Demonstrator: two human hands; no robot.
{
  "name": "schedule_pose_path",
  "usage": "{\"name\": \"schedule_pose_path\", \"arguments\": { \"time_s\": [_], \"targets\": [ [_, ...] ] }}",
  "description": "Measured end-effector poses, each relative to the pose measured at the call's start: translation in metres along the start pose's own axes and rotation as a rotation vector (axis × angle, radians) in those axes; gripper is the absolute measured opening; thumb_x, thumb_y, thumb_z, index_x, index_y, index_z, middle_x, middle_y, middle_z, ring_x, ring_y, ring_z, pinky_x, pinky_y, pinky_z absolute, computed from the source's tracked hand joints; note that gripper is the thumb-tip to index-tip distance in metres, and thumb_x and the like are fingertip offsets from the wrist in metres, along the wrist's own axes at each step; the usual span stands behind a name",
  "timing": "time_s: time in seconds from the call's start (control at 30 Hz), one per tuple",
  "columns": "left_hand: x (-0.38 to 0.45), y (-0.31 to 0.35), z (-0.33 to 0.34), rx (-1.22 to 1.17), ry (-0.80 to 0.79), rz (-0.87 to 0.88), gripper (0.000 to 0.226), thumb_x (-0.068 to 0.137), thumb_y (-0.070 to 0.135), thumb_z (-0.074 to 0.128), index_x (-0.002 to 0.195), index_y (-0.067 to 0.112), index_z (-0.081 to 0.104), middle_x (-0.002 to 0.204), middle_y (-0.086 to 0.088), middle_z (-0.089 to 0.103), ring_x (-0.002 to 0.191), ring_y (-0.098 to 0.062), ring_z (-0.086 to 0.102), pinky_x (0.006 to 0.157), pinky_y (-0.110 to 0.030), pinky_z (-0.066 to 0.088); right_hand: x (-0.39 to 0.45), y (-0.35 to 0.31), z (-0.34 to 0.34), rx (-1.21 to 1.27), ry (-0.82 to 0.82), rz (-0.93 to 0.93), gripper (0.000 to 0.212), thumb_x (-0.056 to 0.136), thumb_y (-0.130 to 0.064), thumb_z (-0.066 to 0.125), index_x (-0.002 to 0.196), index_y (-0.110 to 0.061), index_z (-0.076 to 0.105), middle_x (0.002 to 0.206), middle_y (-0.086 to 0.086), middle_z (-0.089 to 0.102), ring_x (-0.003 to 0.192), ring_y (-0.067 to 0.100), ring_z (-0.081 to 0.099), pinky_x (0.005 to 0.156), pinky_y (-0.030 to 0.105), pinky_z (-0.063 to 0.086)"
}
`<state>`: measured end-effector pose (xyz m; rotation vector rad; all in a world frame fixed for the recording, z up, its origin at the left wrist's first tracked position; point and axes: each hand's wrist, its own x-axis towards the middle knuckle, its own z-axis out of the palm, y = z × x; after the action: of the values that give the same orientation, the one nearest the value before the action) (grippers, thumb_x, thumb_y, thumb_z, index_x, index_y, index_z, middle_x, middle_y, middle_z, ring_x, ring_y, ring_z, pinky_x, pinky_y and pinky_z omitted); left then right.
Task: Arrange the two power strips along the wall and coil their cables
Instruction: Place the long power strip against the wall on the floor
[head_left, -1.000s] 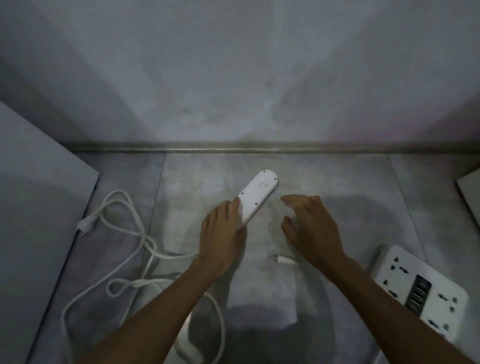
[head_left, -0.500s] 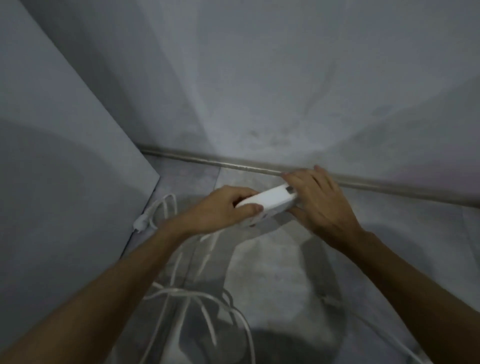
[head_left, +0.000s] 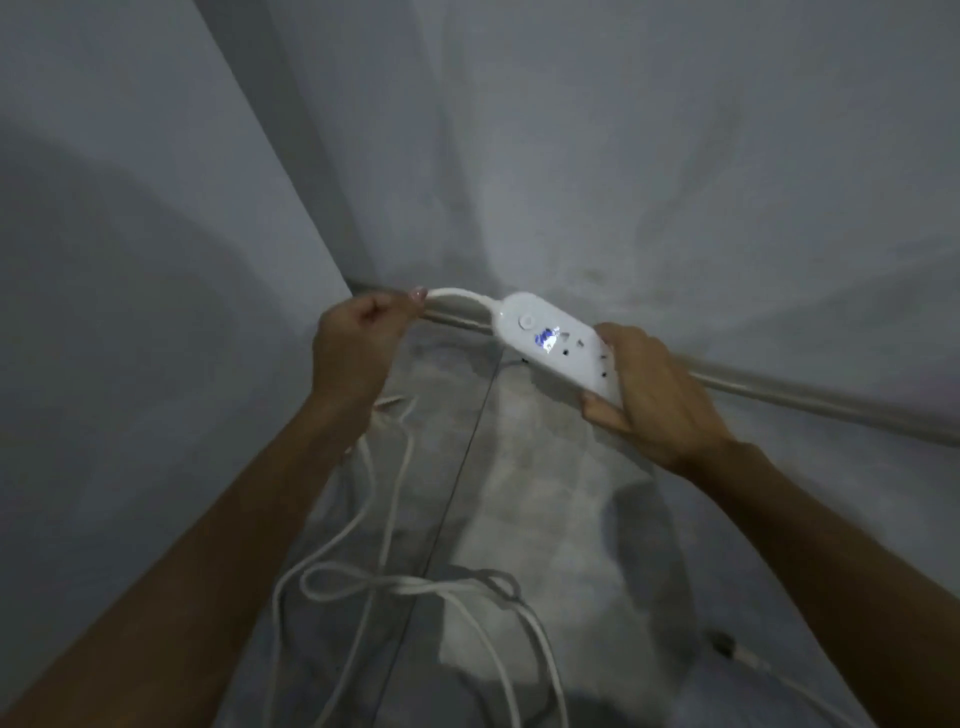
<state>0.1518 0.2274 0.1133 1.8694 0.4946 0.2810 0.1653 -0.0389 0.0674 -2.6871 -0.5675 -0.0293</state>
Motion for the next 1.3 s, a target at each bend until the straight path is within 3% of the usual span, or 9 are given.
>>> {"name": "schedule_pose_path", "arguments": {
  "time_s": [0.1,0.27,0.37,0.53,0.63,0.87,0.97,1.07,1.3],
  "targets": [
    [0.024,-0.009,0.019,0.237,0.232,0.123,0.023,0.086,0.035,0.068,0.084,0.012,0.065,0.074,-0.001,0.064,0.069,-0.012,0.055,0.058,-0.018,0.034,0.022,-0.003,0.020,-0.111,0.090,-0.005,0.068,0.083,-0.031,0.067,0.141,-0.012,0.037,0.130,0.014,0.043,0.110,0.032,0.045,0.085,0.045,0.048],
    [0.044,-0.038,0.031,0.609,0.206,0.477,0.013,0.085,-0.004,0.056,0.089,0.004,0.065,0.088,-0.016,0.066,0.081,-0.032,0.062,0.067,-0.031,0.038,0.050,0.003,0.053,-0.239,0.097,-0.004,0.069,0.084,-0.018,0.067,0.144,-0.019,0.033,0.129,0.016,0.046,0.109,0.035,0.046,0.087,0.044,0.045],
    [0.053,-0.067,0.035,0.832,0.012,0.582,0.038,0.072,-0.016,0.053,0.105,-0.003,0.067,0.102,-0.024,0.066,0.093,-0.039,0.064,0.078,-0.038,0.050,0.049,0.011,0.073,-0.319,0.079,0.005,0.074,0.077,-0.006,0.072,0.140,-0.021,0.035,0.130,0.018,0.046,0.109,0.036,0.048,0.087,0.043,0.047],
    [0.058,-0.107,0.050,1.115,-0.400,0.635,0.055,0.091,0.028,0.035,0.121,-0.011,0.059,0.123,-0.031,0.059,0.115,-0.045,0.058,0.095,-0.056,0.047,0.053,0.009,0.092,-0.377,0.103,-0.047,0.071,0.073,0.007,0.068,0.137,-0.014,0.045,0.128,0.029,0.049,0.115,0.045,0.049,0.095,0.052,0.044],
    [0.048,-0.122,0.056,1.132,-0.444,0.630,0.070,0.094,0.047,0.024,0.146,0.002,0.036,0.151,-0.016,0.037,0.139,-0.036,0.034,0.111,-0.057,0.026,0.052,0.000,0.103,-0.363,0.069,-0.037,0.068,0.075,0.008,0.065,0.137,-0.013,0.047,0.124,0.028,0.052,0.112,0.045,0.051,0.093,0.052,0.047],
    [0.040,-0.125,0.082,1.091,-0.543,0.551,0.077,0.089,0.052,0.007,0.153,0.010,0.010,0.161,-0.008,0.010,0.148,-0.023,0.012,0.116,-0.051,0.016,0.049,0.010,0.108,-0.447,0.170,0.003,0.064,0.066,0.004,0.076,0.125,-0.015,0.061,0.106,0.019,0.064,0.089,0.038,0.062,0.066,0.040,0.054],
    [0.044,-0.120,0.101,1.116,-0.537,0.606,0.072,0.093,0.047,0.016,0.152,0.004,0.017,0.159,-0.013,0.017,0.146,-0.024,0.020,0.115,-0.053,0.022,0.041,0.020,0.109,-0.520,0.256,0.067,0.045,0.077,-0.007,0.066,0.121,-0.020,0.064,0.106,0.015,0.067,0.089,0.035,0.065,0.065,0.038,0.055],
    [0.042,-0.122,0.108,1.107,-0.531,0.585,0.068,0.098,0.039,0.025,0.153,0.007,-0.001,0.162,-0.008,-0.004,0.149,-0.020,0.002,0.118,-0.048,0.010,0.040,0.021,0.111,-0.547,0.269,0.076,0.040,0.080,-0.011,0.052,0.116,-0.020,0.066,0.109,0.014,0.068,0.092,0.035,0.066,0.062,0.037,0.056],
    [0.031,-0.111,0.114,0.982,-0.539,0.475,0.069,0.101,0.030,0.034,0.153,0.006,-0.005,0.161,-0.009,-0.009,0.149,-0.022,-0.005,0.119,-0.047,0.008,0.030,0.028,0.120,-0.457,0.300,0.089,0.062,0.075,-0.001,0.075,0.131,-0.019,0.056,0.126,0.018,0.061,0.113,0.040,0.059,0.091,0.046,0.051]
  ]
}}
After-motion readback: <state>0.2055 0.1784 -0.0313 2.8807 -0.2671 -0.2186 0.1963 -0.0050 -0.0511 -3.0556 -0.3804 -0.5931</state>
